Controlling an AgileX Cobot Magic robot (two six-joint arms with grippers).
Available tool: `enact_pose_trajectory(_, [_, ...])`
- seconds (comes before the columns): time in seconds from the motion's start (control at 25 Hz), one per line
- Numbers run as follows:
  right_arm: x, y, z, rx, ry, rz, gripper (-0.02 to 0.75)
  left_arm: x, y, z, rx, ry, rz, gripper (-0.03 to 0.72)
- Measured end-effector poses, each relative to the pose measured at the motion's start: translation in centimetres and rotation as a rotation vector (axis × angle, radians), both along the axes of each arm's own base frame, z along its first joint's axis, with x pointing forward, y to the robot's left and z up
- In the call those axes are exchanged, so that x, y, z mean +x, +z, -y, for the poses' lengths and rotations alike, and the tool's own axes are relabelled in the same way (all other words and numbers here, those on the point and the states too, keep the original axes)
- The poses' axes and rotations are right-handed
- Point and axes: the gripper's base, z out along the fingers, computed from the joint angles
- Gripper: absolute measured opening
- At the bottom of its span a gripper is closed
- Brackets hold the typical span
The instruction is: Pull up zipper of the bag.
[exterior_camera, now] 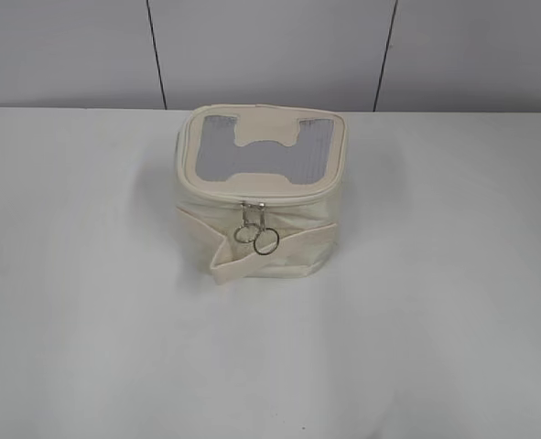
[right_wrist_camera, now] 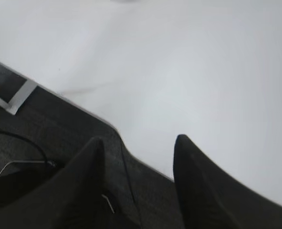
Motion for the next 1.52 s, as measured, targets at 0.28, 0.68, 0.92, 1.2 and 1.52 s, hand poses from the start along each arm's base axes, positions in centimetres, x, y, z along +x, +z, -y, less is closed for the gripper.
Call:
enact_pose_trajectory(0.28, [-0.4, 0.0, 1.1, 0.063, -0.142, 0.074, 0.380, 0.9, -0.2, 0.4, -0.030, 0.008, 0.065, 0.224])
enact_pose_trajectory(0.68, [0.4, -0.4, 1.3, 0.138, -0.239, 0.077, 0.379, 1.0, -0.3, 0.4, -0.032, 0.009, 0.069, 0.207])
enact_pose_trajectory(0.92, [0.4, -0.4, 1.3, 0.139, -0.240, 0.079, 0.379, 1.0, -0.3, 0.4, -0.032, 0.011, 0.069, 0.207])
enact_pose_trajectory(1.2, [0.2, -0.4, 1.3, 0.138, -0.451, 0.114, 0.379, 1.0, -0.3, 0.7, -0.022, 0.286, 0.073, 0.207])
enact_pose_trajectory(1.52, [0.2, -0.4, 1.2, 0.134, -0.553, 0.121, 0.379, 1.1, -0.3, 0.8, -0.016, 0.412, 0.075, 0.207])
